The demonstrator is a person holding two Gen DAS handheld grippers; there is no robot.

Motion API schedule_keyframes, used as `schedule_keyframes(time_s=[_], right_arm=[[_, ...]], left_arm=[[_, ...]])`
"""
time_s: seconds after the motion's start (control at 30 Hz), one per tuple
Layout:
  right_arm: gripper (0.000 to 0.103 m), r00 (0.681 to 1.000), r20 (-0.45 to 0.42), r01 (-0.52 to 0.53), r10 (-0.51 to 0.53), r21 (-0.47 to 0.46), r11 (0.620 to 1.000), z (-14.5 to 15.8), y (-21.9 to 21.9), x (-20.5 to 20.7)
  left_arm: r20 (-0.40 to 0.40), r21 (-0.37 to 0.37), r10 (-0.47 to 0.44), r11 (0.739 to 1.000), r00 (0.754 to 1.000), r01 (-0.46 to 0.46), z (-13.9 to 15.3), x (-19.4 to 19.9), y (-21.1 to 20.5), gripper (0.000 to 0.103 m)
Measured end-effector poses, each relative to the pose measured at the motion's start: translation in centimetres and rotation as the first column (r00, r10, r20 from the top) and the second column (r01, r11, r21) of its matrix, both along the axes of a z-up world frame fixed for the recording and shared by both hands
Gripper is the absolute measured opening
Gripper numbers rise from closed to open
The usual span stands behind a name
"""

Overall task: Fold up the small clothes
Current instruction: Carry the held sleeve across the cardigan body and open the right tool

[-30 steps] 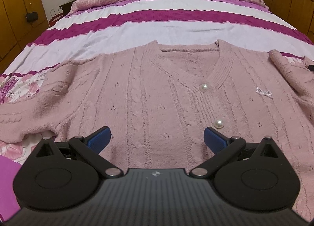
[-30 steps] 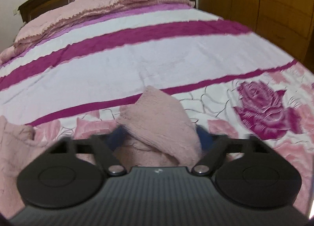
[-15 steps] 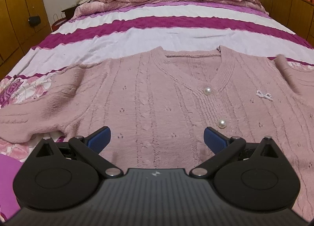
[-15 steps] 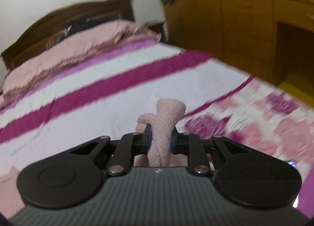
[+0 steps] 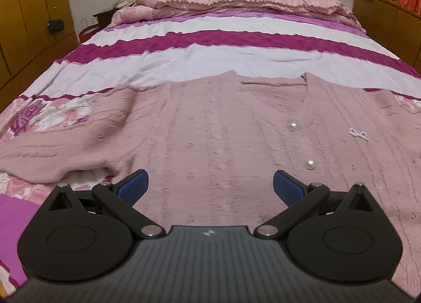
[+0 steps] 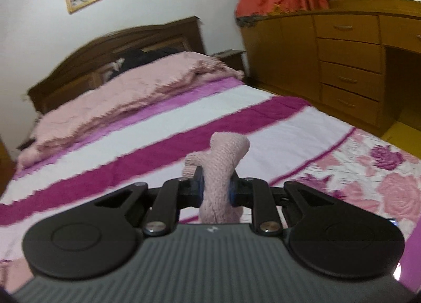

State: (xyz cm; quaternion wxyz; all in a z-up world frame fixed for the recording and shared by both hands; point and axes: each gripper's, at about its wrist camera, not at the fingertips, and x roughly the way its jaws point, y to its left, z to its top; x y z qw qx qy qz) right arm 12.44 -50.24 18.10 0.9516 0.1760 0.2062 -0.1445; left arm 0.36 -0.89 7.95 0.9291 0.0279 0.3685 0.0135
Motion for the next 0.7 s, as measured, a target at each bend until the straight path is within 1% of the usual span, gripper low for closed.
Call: schedule_keyframes(time_s=[0.17,0.37,0.53,0.7], right_arm=[[0.021,0.995,0.056,-0.089,0.089,0.007,0.996,2.5,6.1,1.3],[0.021,0.976,0.117,-0.187,0.182,0.036,0.982,4.0,13.6,3.0],[0.021,0.955,0.143,-0.269,0.26,0.05,0.962,4.0,19.6,4.0],[0.021,0.927,0.139,-0.361,0.347,0.092,0.928,2.3,25.3,4.6]], left_arm=[[0.009,-0.002,0.044,0.999,0.999,-0.044,0.6,-1.0,2.5,0.103],[0.028,-0.025,0.114,0.993,0.993,-0.113,1.2,-2.5,6.4,0.103],[0.058,-0.033,0.157,0.987,0.986,-0.155,1.8,-3.9,9.3,0.103],[0.069,-0.038,0.191,0.981,0.979,-0.189,2.0,-5.1,11.7,0.103]])
